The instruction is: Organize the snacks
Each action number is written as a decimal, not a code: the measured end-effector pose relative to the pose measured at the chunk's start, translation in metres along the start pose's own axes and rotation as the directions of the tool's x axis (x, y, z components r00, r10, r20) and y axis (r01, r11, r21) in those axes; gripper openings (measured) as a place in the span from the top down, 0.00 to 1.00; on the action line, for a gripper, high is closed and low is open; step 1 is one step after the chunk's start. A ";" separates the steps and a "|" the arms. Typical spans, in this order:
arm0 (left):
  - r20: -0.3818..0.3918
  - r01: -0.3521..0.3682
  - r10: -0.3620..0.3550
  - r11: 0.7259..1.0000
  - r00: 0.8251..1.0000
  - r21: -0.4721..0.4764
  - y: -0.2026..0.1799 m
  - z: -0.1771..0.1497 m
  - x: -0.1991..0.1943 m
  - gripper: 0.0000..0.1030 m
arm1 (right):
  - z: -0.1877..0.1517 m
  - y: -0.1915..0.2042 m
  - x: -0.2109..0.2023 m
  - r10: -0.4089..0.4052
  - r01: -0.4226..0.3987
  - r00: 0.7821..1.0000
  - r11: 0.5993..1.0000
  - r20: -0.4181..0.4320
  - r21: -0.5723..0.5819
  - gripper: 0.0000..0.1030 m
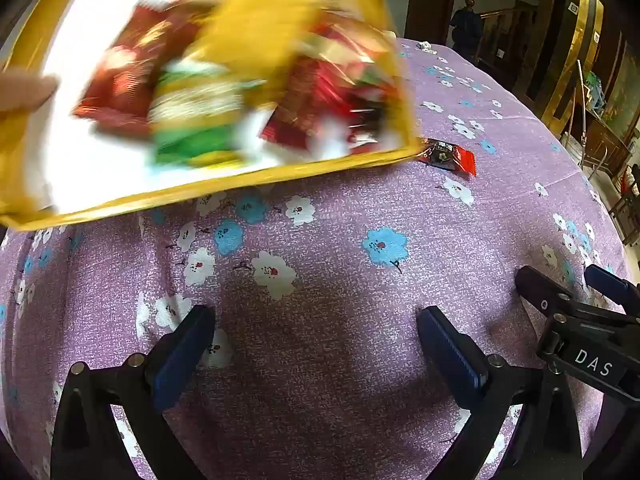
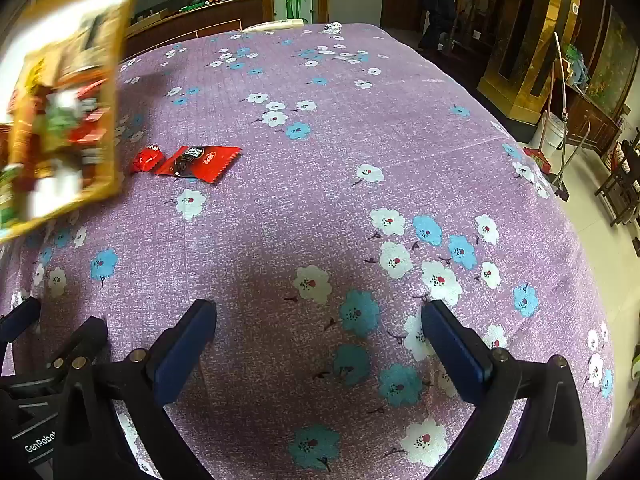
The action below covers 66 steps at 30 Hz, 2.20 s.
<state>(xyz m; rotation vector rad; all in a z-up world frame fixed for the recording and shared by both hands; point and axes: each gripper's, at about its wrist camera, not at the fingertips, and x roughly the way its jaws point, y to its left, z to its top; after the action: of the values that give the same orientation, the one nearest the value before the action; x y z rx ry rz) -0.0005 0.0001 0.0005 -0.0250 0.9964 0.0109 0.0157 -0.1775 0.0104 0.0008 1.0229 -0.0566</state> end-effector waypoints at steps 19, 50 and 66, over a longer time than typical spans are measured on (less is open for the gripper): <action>-0.008 -0.003 0.003 1.000 1.000 0.002 0.000 0.000 0.000 0.01 | 0.001 0.000 0.000 -0.001 0.001 1.000 1.000 0.000 -0.001 0.00; -0.008 -0.002 0.002 1.000 1.000 0.001 0.000 0.002 -0.002 0.01 | -0.002 0.001 0.002 -0.003 0.003 1.000 1.000 -0.001 -0.001 0.00; -0.008 -0.002 0.002 1.000 1.000 0.001 0.000 0.002 -0.001 0.01 | -0.001 0.001 0.002 -0.003 0.003 1.000 1.000 -0.001 -0.001 0.00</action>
<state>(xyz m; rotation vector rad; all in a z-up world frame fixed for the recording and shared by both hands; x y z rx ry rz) 0.0005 0.0001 0.0025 -0.0227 1.0048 0.0120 0.0155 -0.1770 0.0083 -0.0016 1.0243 -0.0588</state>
